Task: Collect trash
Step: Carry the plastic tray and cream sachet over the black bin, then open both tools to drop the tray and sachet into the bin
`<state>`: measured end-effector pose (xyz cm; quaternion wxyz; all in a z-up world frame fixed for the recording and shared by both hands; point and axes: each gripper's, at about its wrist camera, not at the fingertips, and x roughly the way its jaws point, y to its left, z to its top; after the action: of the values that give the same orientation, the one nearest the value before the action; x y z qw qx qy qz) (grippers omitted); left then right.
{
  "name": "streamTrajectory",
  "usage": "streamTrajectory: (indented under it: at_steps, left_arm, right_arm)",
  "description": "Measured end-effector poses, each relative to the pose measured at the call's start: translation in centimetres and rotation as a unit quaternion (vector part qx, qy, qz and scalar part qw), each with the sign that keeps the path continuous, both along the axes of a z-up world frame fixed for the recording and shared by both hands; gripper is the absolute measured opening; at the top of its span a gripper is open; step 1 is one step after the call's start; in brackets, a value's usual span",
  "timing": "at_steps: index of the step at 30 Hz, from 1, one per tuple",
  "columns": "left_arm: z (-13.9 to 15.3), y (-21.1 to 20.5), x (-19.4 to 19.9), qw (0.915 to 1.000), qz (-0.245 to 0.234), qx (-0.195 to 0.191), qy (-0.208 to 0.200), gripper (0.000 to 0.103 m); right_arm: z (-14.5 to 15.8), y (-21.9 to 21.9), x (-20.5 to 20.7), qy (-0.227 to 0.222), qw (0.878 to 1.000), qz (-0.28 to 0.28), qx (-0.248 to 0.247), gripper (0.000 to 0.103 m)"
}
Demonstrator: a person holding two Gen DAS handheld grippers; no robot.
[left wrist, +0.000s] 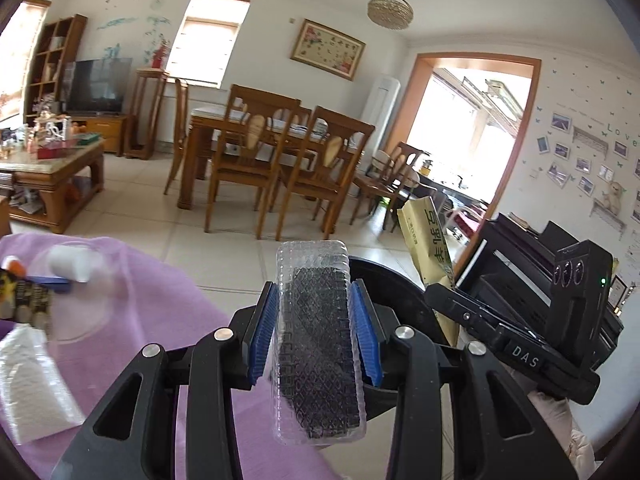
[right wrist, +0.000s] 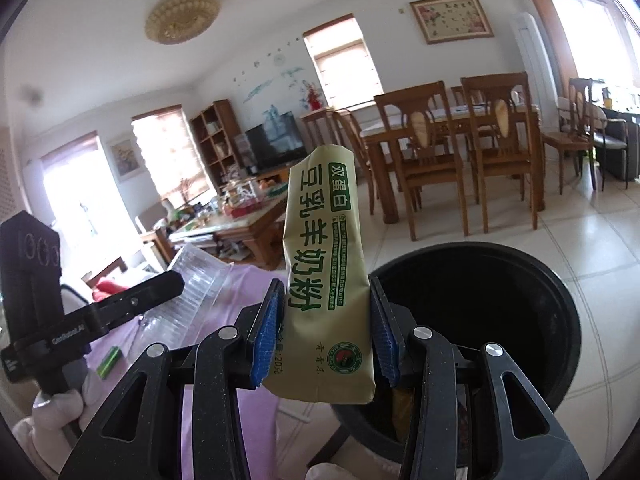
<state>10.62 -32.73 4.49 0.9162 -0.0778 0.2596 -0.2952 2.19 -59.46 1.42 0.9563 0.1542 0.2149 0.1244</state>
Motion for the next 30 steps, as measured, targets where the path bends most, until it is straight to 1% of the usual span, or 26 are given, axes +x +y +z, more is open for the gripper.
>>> streamTrajectory:
  at_steps: [5,8,11,17,20,27,30]
  left_arm:
    - [-1.2,-5.0,1.5,0.9993,-0.036,0.001,0.014,0.038]
    - [-2.0,-6.9,2.1,0.9986,-0.047,0.004,0.025,0.038]
    - [-2.9,-8.9,2.9,0.9982,-0.051,0.014,0.026,0.038]
    - [-5.6,-12.2,4.5,0.9963,-0.055,0.044,0.049,0.038]
    - [-6.6,-12.9,4.7,0.9952,-0.057,0.055,0.057,0.038]
    - [-7.5,-13.6,4.7,0.9932,-0.061,0.076,0.064,0.039]
    - [-7.4,-14.0,4.9,0.9929,-0.057,0.081,0.065,0.042]
  right_arm:
    - [-2.2,-5.3,-0.8,0.009,0.999,-0.032,0.019,0.042]
    - [-3.7,-7.5,-0.9,0.017,0.998,-0.046,0.032,0.042]
    - [-5.3,-9.6,-0.8,0.027,0.997,-0.057,0.046,0.042]
    - [-7.7,-11.6,0.4,0.047,0.994,-0.063,0.071,0.042]
    - [-8.6,-11.5,1.0,0.055,0.993,-0.064,0.078,0.043]
    - [-9.8,-11.8,2.7,0.068,0.991,-0.068,0.092,0.043]
    - [-9.9,-11.5,2.8,0.071,0.991,-0.070,0.092,0.043]
